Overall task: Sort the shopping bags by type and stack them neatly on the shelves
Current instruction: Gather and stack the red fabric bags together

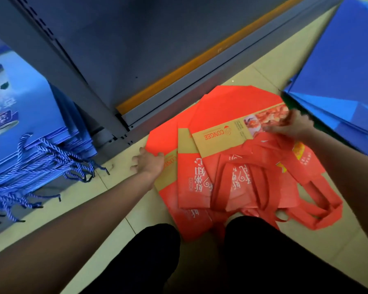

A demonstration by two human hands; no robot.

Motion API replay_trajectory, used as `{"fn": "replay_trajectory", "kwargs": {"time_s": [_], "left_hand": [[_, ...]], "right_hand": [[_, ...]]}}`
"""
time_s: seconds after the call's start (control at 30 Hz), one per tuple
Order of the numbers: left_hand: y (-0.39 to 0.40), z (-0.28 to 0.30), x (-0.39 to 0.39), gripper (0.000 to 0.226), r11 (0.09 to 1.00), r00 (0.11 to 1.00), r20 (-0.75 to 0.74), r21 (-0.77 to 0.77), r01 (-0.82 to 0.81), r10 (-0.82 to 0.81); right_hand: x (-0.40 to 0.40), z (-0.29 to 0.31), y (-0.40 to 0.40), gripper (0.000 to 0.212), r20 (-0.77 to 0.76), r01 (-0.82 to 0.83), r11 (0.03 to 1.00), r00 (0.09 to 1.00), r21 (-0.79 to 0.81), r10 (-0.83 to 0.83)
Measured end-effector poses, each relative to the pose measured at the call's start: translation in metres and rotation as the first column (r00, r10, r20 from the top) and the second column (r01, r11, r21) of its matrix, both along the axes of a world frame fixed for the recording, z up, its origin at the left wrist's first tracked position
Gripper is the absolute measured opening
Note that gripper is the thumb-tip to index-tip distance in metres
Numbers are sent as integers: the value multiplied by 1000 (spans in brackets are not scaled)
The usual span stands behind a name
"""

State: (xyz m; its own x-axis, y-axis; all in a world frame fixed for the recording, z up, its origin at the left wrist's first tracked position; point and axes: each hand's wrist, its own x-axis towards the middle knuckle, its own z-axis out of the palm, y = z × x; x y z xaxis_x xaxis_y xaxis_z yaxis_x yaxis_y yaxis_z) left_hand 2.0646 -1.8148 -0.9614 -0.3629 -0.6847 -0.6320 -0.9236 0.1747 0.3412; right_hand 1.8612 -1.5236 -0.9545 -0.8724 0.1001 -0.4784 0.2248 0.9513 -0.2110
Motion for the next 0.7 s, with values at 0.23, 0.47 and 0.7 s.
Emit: {"fn": "replay_trajectory", "kwargs": {"time_s": [0.23,0.47,0.7], "left_hand": [[10,10,-32,65,998,961,-278,64,20,-1],[36,11,-27,64,982,968,-219,114,149,-121],[34,10,-8,64,968,987,-160,250,14,28]], "right_hand": [[21,12,-11,90,-135,-22,999,990,34,27],[50,-1,-19,86,22,-43,999,999,26,42],[60,1,-25,55,-124,105,945,981,-310,-150]]}}
